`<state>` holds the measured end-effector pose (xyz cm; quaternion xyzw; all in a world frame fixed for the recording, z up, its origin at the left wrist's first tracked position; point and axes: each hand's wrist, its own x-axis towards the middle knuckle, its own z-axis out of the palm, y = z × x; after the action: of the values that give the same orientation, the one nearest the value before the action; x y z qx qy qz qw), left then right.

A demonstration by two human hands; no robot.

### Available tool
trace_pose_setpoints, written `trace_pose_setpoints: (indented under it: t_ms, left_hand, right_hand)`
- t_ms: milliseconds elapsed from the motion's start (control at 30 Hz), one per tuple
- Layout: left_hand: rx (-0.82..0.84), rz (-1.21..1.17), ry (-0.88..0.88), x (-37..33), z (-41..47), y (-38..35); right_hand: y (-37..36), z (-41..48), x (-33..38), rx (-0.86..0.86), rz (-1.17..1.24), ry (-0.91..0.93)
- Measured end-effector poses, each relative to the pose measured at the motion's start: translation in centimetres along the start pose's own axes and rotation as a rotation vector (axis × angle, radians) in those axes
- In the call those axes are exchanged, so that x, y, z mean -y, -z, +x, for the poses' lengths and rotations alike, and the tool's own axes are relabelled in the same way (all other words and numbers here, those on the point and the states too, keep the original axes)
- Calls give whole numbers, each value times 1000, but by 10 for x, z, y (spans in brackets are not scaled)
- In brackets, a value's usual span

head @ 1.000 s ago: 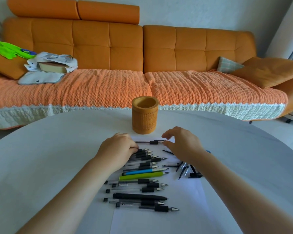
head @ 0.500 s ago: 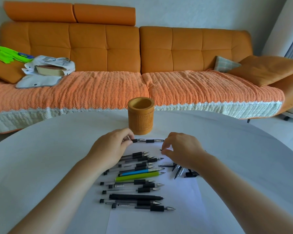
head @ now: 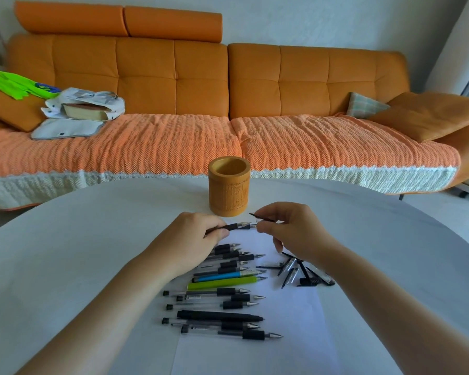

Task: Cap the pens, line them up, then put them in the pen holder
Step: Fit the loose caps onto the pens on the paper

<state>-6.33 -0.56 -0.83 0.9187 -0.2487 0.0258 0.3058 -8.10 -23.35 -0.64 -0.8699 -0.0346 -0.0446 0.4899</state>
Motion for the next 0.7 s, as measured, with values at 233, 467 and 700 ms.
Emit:
trace_pose_setpoints:
  t_ms: [233, 467, 700]
  left_hand:
    - [23, -18, 13, -3, -1, -1]
    - [66, -52, 6, -9, -3, -3]
    - [74, 47, -7, -6, -2, 1]
  right_hand:
    - [-1, -3, 2, 56, -1, -6]
    - [-8, -7, 6, 105, -29, 40]
    - [-16, -14, 0, -8, -319, 223]
